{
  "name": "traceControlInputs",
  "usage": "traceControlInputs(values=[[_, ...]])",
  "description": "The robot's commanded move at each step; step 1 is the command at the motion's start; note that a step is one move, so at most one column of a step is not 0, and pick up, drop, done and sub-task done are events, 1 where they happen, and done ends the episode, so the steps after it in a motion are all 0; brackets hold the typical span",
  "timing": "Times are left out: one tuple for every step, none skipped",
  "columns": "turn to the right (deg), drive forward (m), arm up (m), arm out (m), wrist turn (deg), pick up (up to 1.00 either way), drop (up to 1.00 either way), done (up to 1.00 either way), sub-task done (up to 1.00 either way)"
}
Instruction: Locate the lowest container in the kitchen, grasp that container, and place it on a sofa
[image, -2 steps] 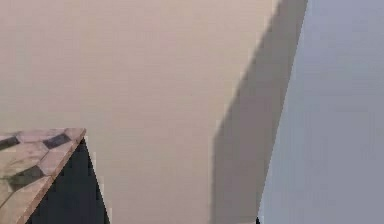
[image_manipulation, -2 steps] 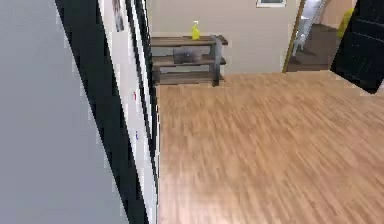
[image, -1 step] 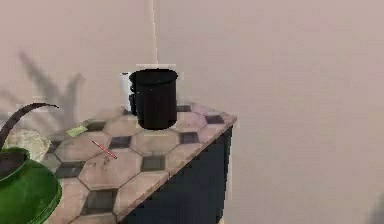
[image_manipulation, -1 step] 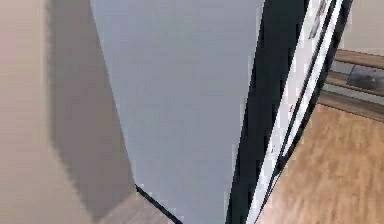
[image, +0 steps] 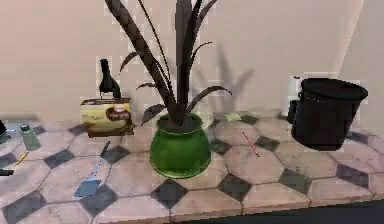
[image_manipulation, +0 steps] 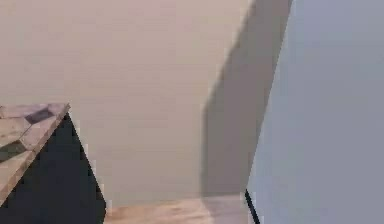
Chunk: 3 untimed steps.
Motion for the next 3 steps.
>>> traceControlInputs(values=[[-45.0, 0.0, 0.0, 0.0, 0.0, 0.0, 0.0, 0.0, 0.0], [-45.0, 0.0, 0.0, 0.0, 0.0, 0.0, 0.0, 0.0, 0.0], [-18.0, 0.0, 0.0, 0.0, 0.0, 0.0, 0.0, 0.0, 0.0]])
